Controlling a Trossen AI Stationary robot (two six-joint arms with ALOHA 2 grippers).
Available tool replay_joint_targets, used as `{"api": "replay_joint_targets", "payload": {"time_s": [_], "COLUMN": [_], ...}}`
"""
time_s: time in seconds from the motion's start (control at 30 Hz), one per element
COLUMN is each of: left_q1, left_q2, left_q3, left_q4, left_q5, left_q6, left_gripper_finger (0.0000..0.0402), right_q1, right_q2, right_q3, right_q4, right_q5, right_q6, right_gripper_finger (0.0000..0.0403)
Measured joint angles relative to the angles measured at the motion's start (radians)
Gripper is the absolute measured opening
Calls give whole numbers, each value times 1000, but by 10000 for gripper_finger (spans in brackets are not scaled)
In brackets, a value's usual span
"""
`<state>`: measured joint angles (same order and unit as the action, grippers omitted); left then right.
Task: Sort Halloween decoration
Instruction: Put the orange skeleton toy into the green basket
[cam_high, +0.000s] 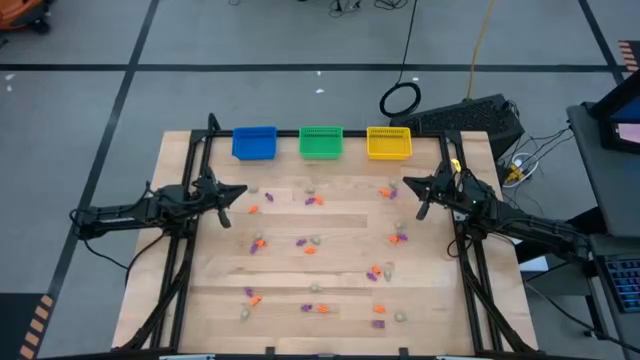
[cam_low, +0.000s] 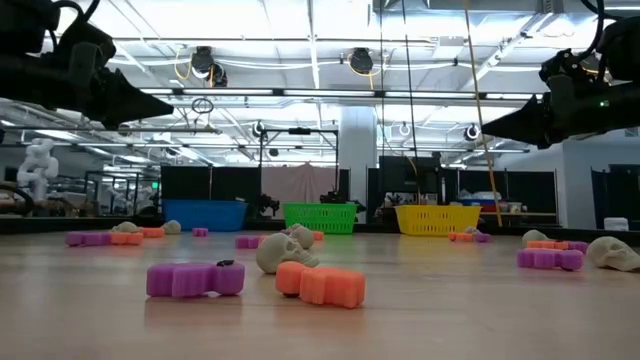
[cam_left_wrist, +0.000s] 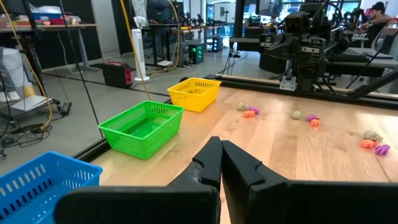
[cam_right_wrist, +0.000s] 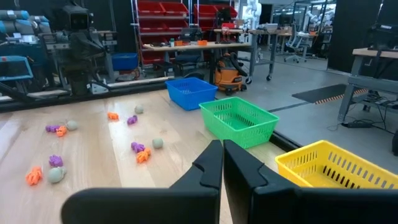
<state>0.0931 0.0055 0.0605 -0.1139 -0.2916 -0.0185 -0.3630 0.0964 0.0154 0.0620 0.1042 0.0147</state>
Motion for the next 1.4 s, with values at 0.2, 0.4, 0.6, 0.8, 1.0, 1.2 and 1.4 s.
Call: {"api": "replay_joint_targets", "payload": {"time_s": [0.2,0.4,0.6,0.8,1.0,1.2,1.4], "left_q1": [0,0,0,0,0,0,0], "left_q2": [0,0,0,0,0,0,0], "left_q3": [0,0,0,0,0,0,0], "left_q4": [0,0,0,0,0,0,0], "left_q5": [0,0,0,0,0,0,0], "left_q6": [0,0,0,0,0,0,0], "left_gripper_finger": [11,11,11,11,11,11,11], "right_q1": [0,2,5,5,53,132,183], "right_q2": [0,42,230,464,647,795,941], "right_q3": [0,46,84,109,206,378,581], "right_q4": [83,58,49,50,-84,-265,-456], "right_q5": [-1,-83,-76,-81,-82,-79,-72], "right_q6": [3,84,99,166,193,211,265], "right_gripper_finger": [0,0,0,0,0,1,37]}}
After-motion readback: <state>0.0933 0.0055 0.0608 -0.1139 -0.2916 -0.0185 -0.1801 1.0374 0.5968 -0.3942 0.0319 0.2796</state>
